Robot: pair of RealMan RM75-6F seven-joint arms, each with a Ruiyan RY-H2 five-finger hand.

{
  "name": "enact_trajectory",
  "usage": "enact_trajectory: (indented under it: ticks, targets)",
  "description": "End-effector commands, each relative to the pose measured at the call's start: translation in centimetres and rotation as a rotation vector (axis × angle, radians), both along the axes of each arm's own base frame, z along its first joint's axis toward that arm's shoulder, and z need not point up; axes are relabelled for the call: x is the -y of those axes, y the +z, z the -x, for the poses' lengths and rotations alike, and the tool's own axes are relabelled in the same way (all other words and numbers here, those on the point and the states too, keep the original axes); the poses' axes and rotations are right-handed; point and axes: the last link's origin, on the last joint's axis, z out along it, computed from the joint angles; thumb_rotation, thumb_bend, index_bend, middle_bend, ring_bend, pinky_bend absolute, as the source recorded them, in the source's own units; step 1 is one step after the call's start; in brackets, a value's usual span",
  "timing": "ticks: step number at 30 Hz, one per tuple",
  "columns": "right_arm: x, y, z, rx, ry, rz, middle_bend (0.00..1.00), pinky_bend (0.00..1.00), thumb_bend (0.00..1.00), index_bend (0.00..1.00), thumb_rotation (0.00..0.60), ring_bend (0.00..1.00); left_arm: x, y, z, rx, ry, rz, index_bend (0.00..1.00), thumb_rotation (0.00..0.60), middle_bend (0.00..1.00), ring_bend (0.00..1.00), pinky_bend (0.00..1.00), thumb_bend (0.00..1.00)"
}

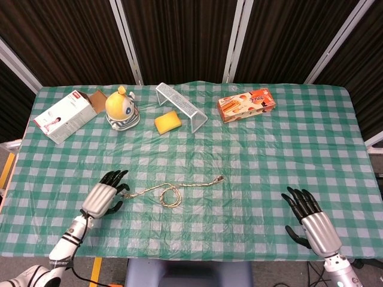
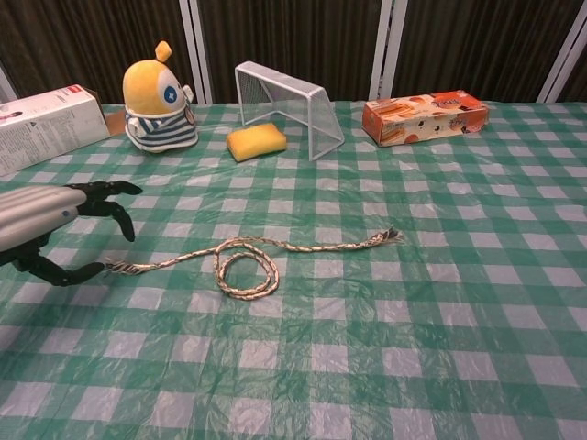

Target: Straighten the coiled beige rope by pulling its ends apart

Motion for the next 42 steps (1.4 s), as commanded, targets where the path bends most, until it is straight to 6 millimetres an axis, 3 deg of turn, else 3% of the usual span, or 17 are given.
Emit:
enact_trajectory:
  ticks: [1,13,22,33,42]
  targets:
    - [0.1,0.1,0.0,0.001,-0.003,0.003,0.00,0.00,0.41,0.00,0.600,0.00,-0.9,-1.3,-0.5,-0.014,0.006,0.002,0.37,0.600,0.03,0.00,0.10,0.41]
    - [0.2,0.1,0.1,0.004,-0.009,-0.006,0.00,0.00,0.41,0.00,0.600,0.00,-1.4,-2.8,-0.4,-0.024,0.016,-0.005,0.44,0.600,0.04,0.00,0.10,0.40]
    - [-0.1,-0.4,0.1,-0.013,-0.002,-0.041,0.00,0.00,0.41,0.00,0.600,0.00,-1.2,-3.2,0.0,-0.029,0.037,0.009,0.44,0.600,0.05,0.00,0.10,0.40]
    - [-0.3,-0.6,0.1,-0.033,-0.013,-0.051,0.00,0.00,0.41,0.00,0.600,0.00,-1.8,-3.6,0.5,-0.015,0.021,-0.029,0.63,0.600,0.10,0.00,0.10,0.38]
    - [0.0,-0.9,0.1,-0.034,-0.004,-0.048,0.00,0.00,0.41,0.02,0.600,0.00,-1.8,-3.1,0.8,-0.037,-0.001,-0.027,0.64,0.600,0.08,0.00,0.10,0.40]
